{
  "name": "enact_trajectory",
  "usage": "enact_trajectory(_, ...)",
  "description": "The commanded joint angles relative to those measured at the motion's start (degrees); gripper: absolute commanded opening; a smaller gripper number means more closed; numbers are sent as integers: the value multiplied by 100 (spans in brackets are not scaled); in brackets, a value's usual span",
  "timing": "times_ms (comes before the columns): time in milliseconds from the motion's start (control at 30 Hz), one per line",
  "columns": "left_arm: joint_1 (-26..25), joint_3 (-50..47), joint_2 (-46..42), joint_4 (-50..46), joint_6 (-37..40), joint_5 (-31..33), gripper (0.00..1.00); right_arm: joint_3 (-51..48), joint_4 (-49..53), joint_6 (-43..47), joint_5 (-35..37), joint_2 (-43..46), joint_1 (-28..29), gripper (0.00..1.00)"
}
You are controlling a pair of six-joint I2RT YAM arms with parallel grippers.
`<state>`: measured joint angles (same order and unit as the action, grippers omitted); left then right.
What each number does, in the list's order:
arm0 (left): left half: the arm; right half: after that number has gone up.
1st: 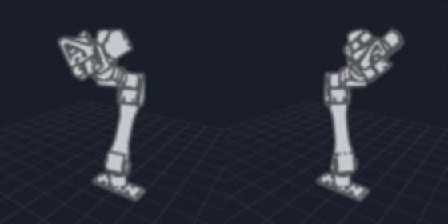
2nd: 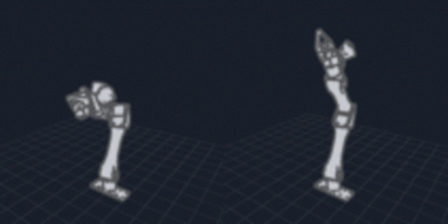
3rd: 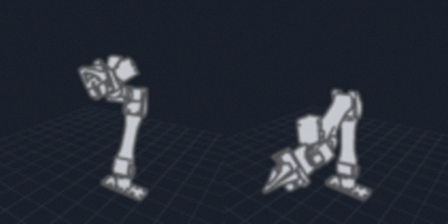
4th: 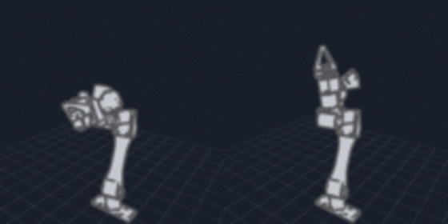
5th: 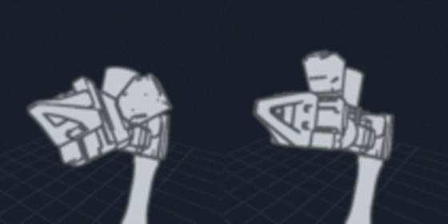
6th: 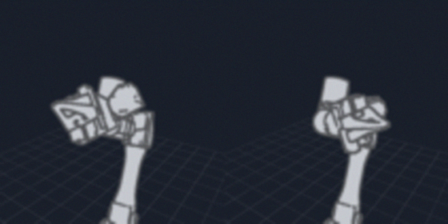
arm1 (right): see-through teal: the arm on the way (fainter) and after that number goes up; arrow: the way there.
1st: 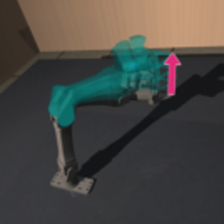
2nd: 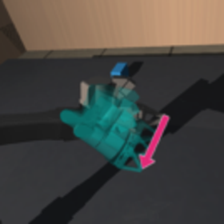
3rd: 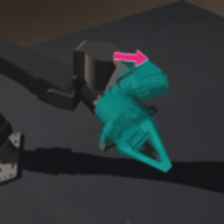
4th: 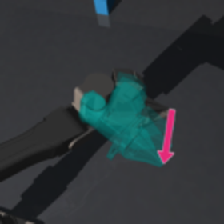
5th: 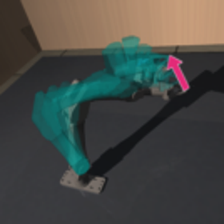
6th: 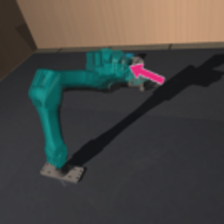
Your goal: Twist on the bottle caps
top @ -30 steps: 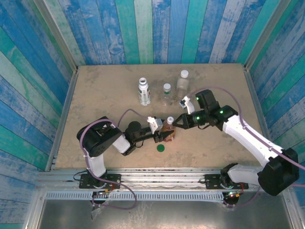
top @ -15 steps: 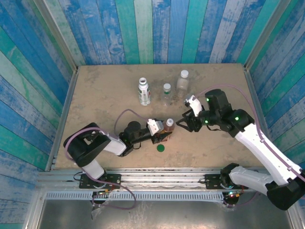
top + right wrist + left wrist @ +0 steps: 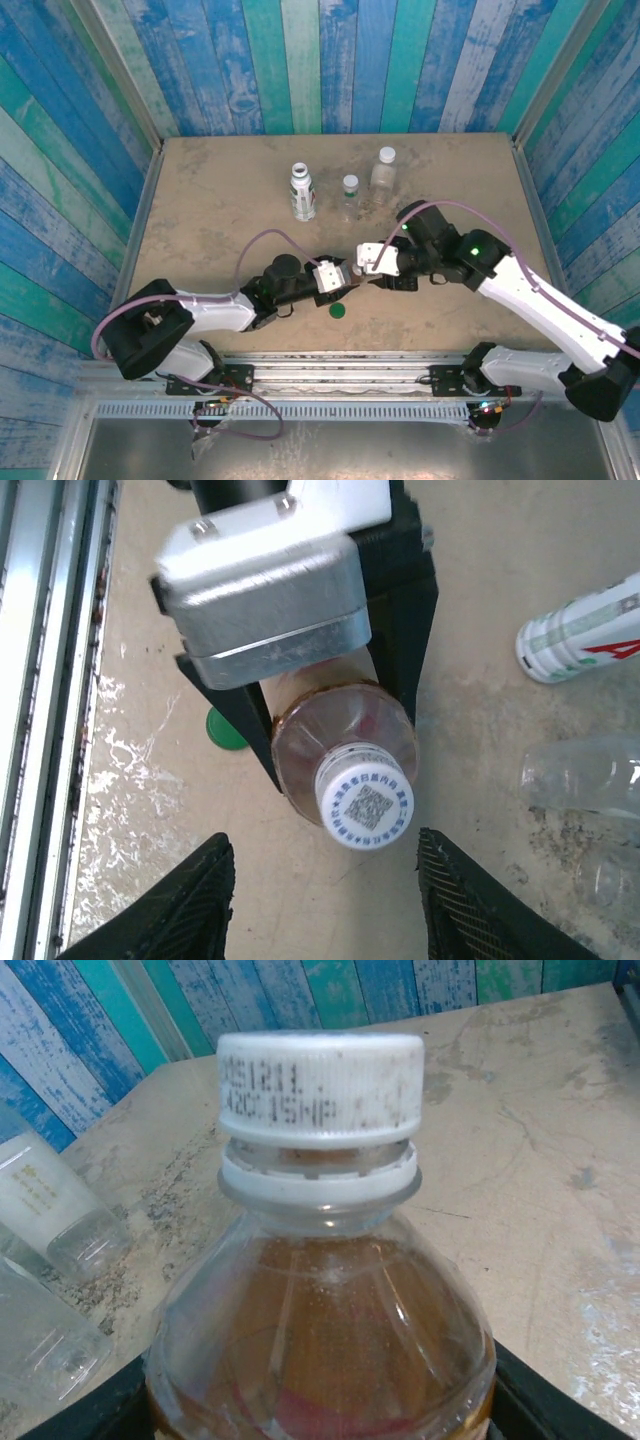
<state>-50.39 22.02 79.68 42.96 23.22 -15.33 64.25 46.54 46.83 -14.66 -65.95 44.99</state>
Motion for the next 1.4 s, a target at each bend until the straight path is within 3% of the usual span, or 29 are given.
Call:
enact_trajectory(0, -50, 50, -443, -272, 152, -39, 55, 226, 177, 484, 211, -207, 53, 48)
enact_trajectory(500, -50, -40, -673, -341, 117, -80, 55, 372, 57, 267, -106, -638, 89, 30)
enact_trajectory(933, -50, -87, -741, -254, 59, -25, 55, 226, -217, -119, -182, -725, 124, 37)
enact_trajectory(1133, -51, -110, -744, -190, 28, 165, 55, 272, -146, -437, -126, -700, 122, 24)
enact_trajectory(1233, -54, -92, -745, -42, -33, 552, 55, 266, -365, -1502, 275, -673, 124, 16)
enact_trajectory(1367, -50, -26, -637, 346, -99, 1324, 55, 540, -443, -5490, 1787, -843, 115, 15)
